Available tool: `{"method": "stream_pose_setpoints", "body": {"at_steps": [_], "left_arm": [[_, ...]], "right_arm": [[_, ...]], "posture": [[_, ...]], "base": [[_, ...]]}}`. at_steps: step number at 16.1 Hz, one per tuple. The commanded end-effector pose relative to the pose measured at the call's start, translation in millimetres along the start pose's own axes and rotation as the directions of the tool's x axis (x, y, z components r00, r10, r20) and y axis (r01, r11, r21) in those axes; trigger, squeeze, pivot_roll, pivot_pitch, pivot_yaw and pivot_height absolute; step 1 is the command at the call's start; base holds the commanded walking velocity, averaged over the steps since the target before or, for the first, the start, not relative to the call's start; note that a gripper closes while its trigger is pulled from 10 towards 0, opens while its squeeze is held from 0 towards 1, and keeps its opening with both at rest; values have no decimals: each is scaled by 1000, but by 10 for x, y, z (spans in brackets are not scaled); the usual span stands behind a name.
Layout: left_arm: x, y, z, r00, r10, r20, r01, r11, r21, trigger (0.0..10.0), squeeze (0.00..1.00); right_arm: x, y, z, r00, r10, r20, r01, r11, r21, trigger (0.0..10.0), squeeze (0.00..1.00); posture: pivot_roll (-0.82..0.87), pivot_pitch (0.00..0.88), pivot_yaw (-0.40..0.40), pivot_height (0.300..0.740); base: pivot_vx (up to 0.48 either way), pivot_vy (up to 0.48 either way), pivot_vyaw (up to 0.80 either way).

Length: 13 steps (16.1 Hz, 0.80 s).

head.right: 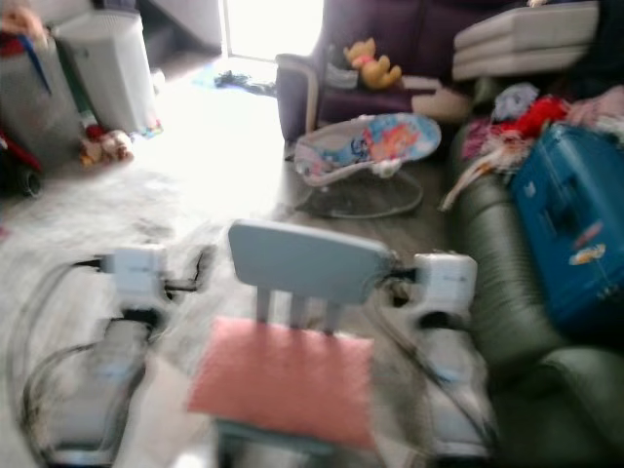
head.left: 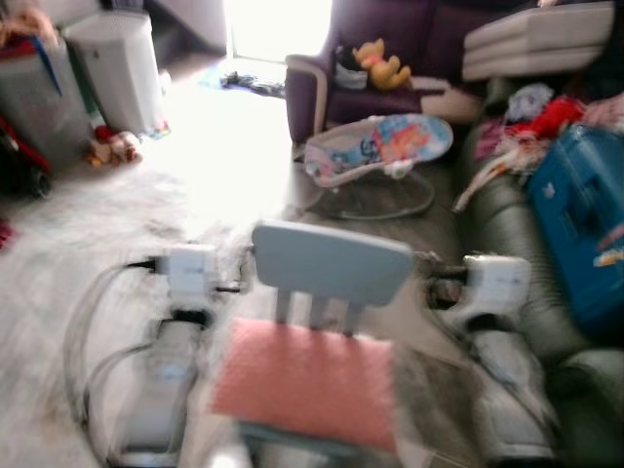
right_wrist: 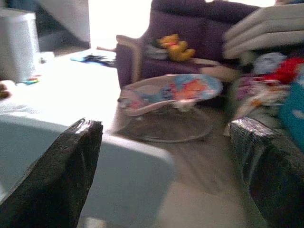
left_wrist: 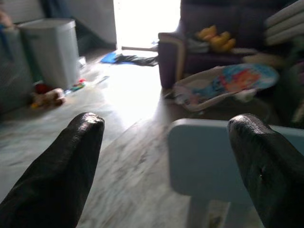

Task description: Move the pillow to the sofa

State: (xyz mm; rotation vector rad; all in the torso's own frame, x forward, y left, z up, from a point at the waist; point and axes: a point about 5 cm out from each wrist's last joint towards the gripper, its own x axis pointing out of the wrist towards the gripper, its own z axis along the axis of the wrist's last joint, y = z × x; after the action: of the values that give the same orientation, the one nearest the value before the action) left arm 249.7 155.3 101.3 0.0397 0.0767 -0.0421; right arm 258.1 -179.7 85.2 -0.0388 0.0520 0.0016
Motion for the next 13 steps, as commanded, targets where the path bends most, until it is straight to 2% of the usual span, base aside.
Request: {"method": "stream_pose_setpoints", "body": {"at_steps": [1,10,13], "left_arm": [[7,-88,32,999,-33,13,33,999,-12,10000,0],[2,-76,-30,999,-20,-28,21,1000,6,10000,0],[-7,-73,-81,996,-61,-66,64,997,43,10000,0]], "right_arm": [[-29,-114,-25,999,-34,-16,33,999,-25,10000,0],[-20,-113,-28,999,-31,-17,31,999,-30,10000,0],[-3,-63,22,1000,-10,-2,10,1000,-4,10000,0]], "posture": [[45,0,-70,740],[40,0,-73,740],[38,0,-72,740]], "base": [[0,0,0],[0,0,0],[0,0,0]]}}
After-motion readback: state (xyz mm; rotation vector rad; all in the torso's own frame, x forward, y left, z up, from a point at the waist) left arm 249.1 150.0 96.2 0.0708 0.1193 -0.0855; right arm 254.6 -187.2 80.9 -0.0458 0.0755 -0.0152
